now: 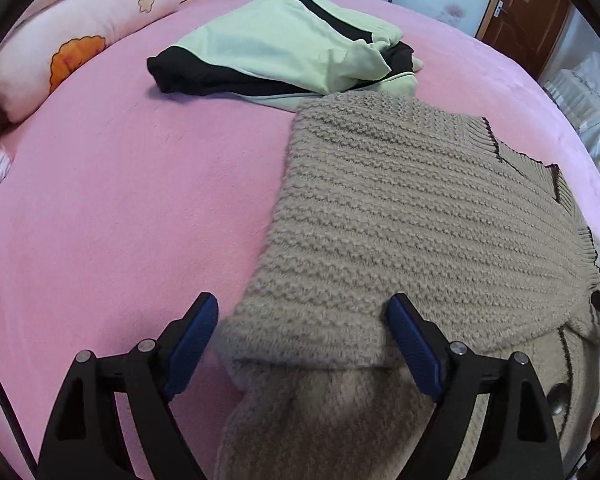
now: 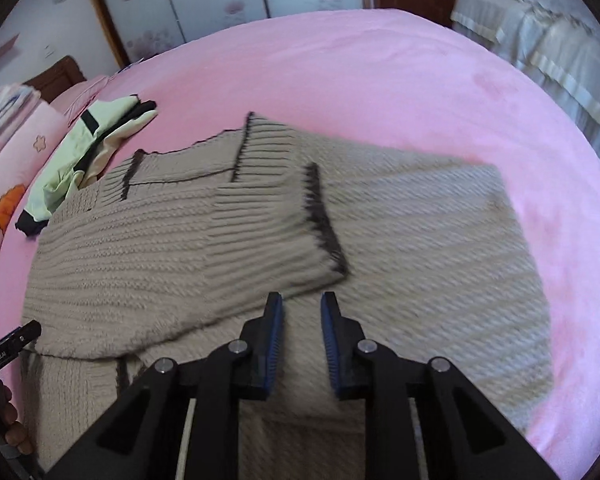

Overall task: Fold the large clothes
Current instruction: 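Open the right tool and lift both tools off the cardigan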

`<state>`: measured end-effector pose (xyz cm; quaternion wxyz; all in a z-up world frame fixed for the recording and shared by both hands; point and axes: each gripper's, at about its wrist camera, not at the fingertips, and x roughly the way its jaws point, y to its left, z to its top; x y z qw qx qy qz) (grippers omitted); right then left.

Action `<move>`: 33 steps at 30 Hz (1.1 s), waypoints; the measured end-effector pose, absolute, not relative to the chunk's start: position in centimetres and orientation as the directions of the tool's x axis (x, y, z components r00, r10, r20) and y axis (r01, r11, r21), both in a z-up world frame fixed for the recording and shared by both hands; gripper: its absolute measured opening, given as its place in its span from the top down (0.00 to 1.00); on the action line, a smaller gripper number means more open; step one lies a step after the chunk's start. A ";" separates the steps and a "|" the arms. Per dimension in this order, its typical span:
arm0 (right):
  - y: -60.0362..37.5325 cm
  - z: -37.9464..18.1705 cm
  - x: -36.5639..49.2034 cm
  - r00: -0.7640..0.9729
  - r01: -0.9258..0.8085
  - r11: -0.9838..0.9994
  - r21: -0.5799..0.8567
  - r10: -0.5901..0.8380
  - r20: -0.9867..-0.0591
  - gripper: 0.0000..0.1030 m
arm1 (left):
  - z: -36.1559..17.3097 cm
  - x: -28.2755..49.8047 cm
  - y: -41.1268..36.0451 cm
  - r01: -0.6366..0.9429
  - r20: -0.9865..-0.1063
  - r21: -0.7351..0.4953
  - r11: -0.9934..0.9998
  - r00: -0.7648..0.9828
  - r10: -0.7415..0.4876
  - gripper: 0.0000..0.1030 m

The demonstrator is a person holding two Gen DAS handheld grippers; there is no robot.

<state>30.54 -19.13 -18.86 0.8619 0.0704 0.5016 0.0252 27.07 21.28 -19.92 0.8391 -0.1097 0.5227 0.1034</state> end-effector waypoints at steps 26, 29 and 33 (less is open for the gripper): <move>-16.1 0.2 8.4 0.729 -0.071 0.984 0.166 0.165 -0.664 0.63 | 3.6 6.3 14.9 -0.188 -0.696 -0.034 0.982 0.710 0.111 0.08; -16.0 1.4 6.1 0.746 -0.080 0.982 0.173 0.174 -0.643 0.63 | 4.7 3.7 14.4 -0.187 -0.679 -0.053 0.981 0.727 0.102 0.08; -16.3 2.8 2.9 0.763 -0.100 0.975 0.196 0.202 -0.614 0.63 | 5.9 0.3 13.6 -0.181 -0.664 -0.046 0.983 0.740 0.105 0.08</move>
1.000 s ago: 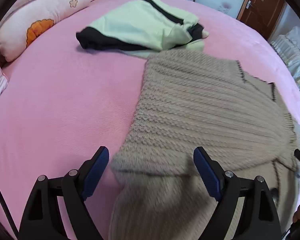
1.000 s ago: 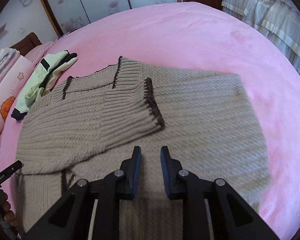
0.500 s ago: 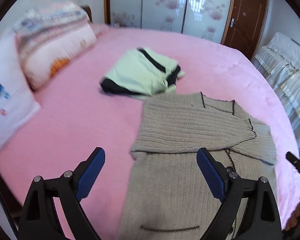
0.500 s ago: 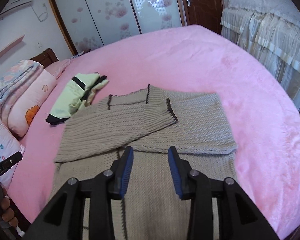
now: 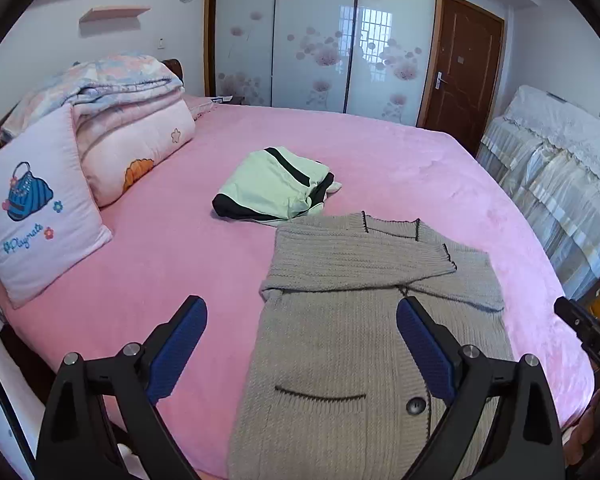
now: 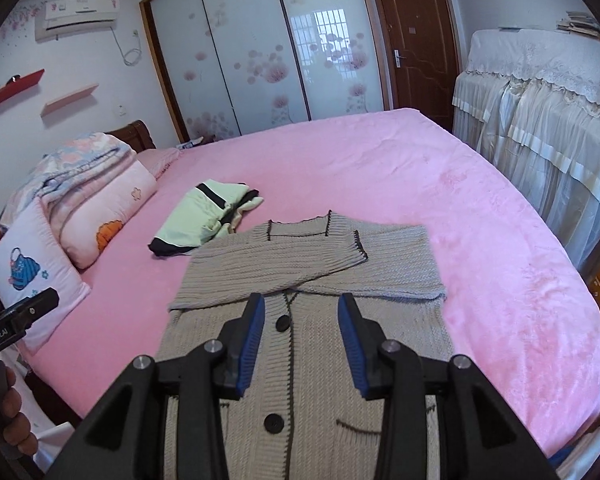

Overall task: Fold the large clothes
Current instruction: 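Open the right tool and lift both tools off the cardigan, then grasp the cardigan hem with both tools and lift it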

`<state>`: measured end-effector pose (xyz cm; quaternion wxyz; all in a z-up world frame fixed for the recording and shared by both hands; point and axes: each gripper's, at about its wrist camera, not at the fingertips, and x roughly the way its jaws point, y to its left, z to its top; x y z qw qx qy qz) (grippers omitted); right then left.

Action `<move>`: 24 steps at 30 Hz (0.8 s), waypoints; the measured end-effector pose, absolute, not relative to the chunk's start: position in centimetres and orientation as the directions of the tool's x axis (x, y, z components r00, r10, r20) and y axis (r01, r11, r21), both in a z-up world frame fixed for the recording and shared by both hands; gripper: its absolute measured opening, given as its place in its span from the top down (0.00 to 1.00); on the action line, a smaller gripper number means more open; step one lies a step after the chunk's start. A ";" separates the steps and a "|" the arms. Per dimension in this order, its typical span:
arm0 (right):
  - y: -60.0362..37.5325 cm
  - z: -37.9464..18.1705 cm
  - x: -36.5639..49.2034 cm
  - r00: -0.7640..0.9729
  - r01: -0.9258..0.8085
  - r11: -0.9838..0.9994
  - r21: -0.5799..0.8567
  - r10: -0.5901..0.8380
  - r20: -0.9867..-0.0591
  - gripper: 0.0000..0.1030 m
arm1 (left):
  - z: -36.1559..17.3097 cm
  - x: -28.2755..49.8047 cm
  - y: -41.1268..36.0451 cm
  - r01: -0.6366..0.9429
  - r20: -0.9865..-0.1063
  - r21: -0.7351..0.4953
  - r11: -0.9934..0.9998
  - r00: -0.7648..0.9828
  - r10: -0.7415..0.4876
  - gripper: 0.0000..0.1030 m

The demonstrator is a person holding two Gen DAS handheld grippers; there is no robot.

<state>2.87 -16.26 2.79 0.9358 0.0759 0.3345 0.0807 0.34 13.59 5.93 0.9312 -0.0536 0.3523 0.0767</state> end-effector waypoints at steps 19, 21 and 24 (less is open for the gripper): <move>-19.5 -5.3 -5.7 0.687 -0.161 0.980 0.114 0.194 -0.700 0.40 | -5.8 -6.5 16.1 -0.075 -0.840 -0.095 0.993 0.541 -0.039 0.08; -19.9 -6.9 -6.5 0.673 -0.160 0.984 0.077 0.166 -0.721 0.40 | -9.0 -6.6 17.6 -0.080 -0.876 -0.103 0.991 0.479 -0.052 0.08; -21.1 -9.9 -7.3 0.619 -0.146 0.988 0.047 0.129 -0.774 0.40 | -12.6 -7.1 19.4 -0.093 -0.892 -0.131 0.987 0.446 -0.076 0.08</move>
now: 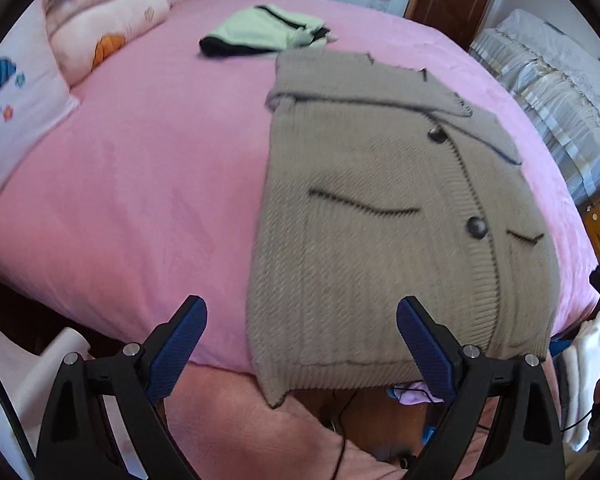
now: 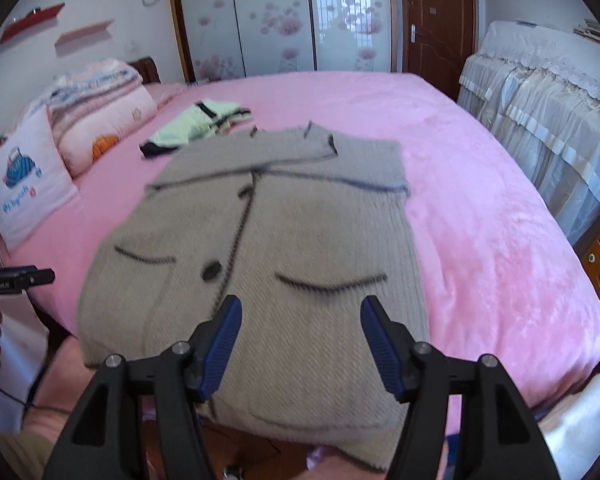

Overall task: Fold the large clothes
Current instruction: 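Grasp the cardigan hem with both tools and lift it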

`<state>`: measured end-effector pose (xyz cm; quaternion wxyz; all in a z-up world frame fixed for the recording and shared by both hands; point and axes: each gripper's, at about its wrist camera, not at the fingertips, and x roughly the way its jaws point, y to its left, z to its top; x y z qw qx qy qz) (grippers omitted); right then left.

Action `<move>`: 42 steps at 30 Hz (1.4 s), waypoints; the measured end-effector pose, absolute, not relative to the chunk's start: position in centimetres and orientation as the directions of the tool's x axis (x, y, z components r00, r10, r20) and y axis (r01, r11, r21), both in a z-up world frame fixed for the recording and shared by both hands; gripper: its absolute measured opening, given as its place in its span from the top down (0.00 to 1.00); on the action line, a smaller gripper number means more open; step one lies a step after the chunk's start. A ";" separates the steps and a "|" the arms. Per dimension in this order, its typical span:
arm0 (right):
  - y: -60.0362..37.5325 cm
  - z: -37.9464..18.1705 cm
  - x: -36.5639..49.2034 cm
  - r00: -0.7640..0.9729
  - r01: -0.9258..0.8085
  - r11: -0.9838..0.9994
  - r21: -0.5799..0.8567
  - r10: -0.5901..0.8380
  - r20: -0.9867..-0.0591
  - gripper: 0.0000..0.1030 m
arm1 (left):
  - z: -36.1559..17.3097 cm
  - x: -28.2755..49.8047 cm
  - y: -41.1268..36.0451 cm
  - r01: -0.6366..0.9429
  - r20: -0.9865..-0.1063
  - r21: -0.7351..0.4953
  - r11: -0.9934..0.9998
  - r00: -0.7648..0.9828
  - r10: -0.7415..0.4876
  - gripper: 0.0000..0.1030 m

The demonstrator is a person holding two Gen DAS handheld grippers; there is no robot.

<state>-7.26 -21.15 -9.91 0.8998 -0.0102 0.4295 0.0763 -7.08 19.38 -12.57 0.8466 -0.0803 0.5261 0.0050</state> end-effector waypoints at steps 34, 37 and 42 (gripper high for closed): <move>-28.2 -19.6 -7.9 0.455 -0.087 0.988 0.126 0.152 -0.877 0.87 | -20.8 -5.9 17.0 0.073 -0.924 -0.194 0.978 0.321 -0.207 0.86; -28.2 -17.1 -8.4 0.504 -0.108 0.983 0.152 0.186 -0.844 0.87 | -18.7 -5.8 17.2 0.060 -0.899 -0.270 0.961 0.343 -0.273 0.86; -28.3 -11.6 -7.4 0.611 -0.139 0.964 0.228 0.264 -0.746 0.87 | -13.9 -3.8 17.5 0.016 -0.833 -0.370 0.929 0.437 -0.339 0.86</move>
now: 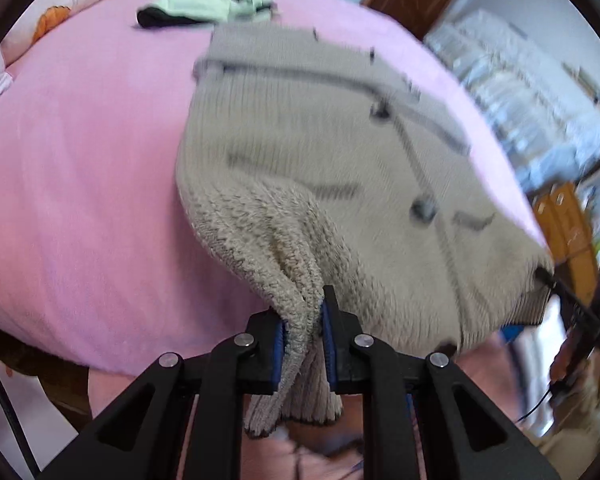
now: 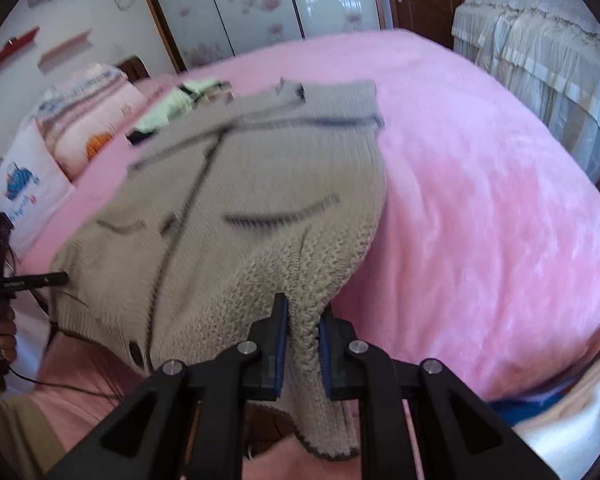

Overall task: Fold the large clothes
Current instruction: 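Grasp the cardigan hem with both tools and lift it, then fold the hem up over the sleeves toward the collar, release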

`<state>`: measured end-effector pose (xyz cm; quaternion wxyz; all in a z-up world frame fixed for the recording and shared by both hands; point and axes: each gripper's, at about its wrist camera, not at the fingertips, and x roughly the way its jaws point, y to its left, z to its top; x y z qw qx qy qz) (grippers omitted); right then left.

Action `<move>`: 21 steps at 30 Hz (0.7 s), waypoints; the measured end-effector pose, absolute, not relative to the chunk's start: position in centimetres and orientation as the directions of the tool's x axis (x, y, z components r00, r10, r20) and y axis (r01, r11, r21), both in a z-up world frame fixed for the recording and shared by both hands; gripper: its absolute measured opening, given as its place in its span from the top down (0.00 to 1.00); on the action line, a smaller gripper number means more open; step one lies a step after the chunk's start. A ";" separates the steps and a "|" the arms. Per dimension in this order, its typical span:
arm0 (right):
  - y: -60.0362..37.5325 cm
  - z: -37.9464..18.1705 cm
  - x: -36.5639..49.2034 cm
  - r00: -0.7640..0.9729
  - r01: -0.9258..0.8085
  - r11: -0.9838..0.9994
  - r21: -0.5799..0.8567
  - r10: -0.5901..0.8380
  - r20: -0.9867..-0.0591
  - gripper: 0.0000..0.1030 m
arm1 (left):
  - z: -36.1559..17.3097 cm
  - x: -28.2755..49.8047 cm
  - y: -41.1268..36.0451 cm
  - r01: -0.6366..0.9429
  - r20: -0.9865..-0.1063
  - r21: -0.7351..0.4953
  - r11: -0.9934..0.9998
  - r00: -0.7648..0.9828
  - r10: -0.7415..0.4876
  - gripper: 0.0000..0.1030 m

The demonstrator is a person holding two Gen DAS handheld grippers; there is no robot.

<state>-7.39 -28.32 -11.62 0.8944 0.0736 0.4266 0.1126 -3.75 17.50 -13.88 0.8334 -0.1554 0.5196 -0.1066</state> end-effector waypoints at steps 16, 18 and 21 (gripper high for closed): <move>-29.6 -8.8 16.1 0.637 0.106 0.945 0.308 0.174 -0.751 0.80 | -11.4 17.0 22.2 -0.254 -0.823 -0.397 0.882 0.523 -0.221 0.75; -29.8 -10.3 18.0 0.603 0.120 0.941 0.316 0.183 -0.776 0.73 | -13.3 19.4 22.4 -0.294 -0.850 -0.383 0.876 0.485 -0.208 0.70; -30.0 -11.8 19.5 0.582 0.128 0.943 0.306 0.179 -0.793 0.72 | -14.2 21.2 23.0 -0.317 -0.858 -0.354 0.880 0.484 -0.171 0.50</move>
